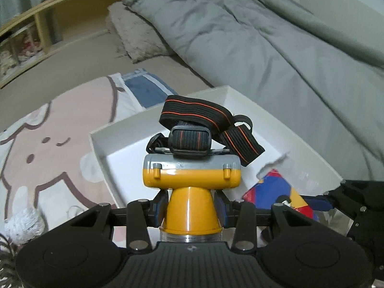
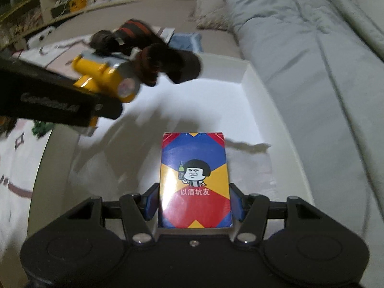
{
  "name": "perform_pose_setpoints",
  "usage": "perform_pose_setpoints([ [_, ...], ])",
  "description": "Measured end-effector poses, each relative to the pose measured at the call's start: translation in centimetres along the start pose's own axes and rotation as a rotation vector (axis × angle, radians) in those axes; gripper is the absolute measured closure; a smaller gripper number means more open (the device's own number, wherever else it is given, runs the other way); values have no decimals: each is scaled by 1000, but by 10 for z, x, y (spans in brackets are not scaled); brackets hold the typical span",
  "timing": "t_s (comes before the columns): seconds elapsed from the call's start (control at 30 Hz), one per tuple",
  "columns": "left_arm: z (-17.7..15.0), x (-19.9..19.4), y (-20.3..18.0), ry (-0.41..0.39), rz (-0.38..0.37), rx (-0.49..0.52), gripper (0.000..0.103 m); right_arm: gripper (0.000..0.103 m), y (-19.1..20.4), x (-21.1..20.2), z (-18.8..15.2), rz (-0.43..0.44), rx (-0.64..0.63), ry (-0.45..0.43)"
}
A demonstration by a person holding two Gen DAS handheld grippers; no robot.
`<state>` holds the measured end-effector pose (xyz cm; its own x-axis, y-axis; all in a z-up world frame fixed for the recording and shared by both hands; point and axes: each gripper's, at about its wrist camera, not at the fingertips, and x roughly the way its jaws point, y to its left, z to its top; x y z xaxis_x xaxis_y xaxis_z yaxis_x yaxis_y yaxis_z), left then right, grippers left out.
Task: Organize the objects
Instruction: 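Lower the headlamp into the tray and open the left gripper while the right gripper releases the card box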
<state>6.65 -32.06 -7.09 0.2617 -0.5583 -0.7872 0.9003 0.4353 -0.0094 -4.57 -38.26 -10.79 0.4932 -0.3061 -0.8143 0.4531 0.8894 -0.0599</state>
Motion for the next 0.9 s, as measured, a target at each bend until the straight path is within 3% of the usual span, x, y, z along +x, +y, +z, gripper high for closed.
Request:
perform_pose_setpoints([
  [0.2,-9,19,-2,51,-29,72,60,43,23,-12,-1,54,-139,19],
  [0.43,-26,24,-8,92,-72,191,60,43,8,-14,-9,-31,-149,110],
  [0.77,-48,8,-24,197,-159,315,60,43,9,-15,-17,47,-175,135],
  [0.9,-48,3,-26,202,-138,311,58,39,5,-14,-15,52,-137,150],
])
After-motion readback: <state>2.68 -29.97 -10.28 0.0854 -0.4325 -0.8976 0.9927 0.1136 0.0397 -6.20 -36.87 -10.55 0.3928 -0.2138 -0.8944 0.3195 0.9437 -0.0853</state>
